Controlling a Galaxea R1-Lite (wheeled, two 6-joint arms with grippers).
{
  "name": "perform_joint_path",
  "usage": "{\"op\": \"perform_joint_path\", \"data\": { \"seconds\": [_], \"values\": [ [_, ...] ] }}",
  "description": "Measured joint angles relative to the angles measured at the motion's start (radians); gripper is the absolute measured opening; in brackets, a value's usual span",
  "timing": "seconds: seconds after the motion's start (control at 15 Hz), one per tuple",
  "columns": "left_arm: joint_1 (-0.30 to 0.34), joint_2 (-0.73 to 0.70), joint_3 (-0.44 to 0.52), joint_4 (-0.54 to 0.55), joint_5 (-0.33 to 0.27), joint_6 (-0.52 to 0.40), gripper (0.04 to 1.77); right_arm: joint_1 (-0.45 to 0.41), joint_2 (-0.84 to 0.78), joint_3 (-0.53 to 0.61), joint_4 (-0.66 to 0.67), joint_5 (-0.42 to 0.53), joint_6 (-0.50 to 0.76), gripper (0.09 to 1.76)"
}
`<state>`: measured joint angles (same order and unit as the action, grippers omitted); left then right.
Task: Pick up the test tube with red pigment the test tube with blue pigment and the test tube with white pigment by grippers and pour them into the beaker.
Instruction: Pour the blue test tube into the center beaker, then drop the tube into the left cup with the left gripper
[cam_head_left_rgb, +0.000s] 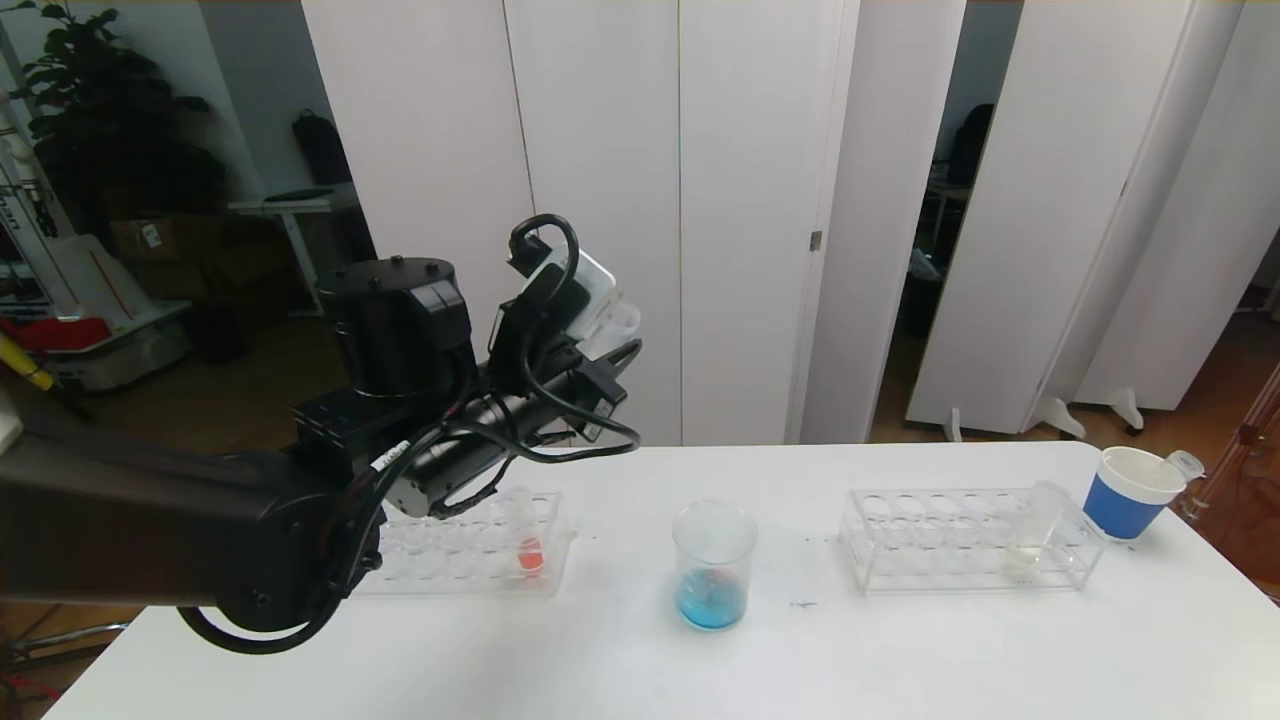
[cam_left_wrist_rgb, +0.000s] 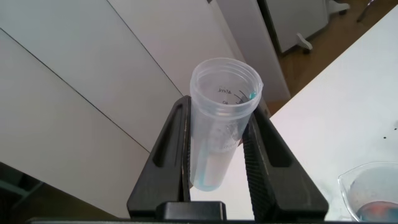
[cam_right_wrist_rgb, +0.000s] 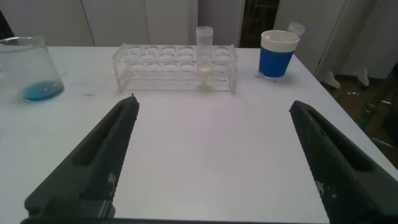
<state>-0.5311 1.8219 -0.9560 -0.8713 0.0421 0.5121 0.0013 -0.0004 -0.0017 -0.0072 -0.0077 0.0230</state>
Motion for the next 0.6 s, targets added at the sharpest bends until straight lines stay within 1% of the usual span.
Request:
{"op": "perform_joint_path", "data": {
  "seconds": [0.27, 0.6],
  "values": [
    [-0.013, -0.047, -0.003, 0.162, -0.002, -0.14, 0.58, 0.0, 0.0, 0.0, 0.0, 0.0, 0.0, 1.74],
    [-0.032, -0.086, 0.011, 0.196, -0.001, -0.293, 0.58, 0.0, 0.0, 0.0, 0.0, 0.0, 0.0, 1.74]
  ]
}}
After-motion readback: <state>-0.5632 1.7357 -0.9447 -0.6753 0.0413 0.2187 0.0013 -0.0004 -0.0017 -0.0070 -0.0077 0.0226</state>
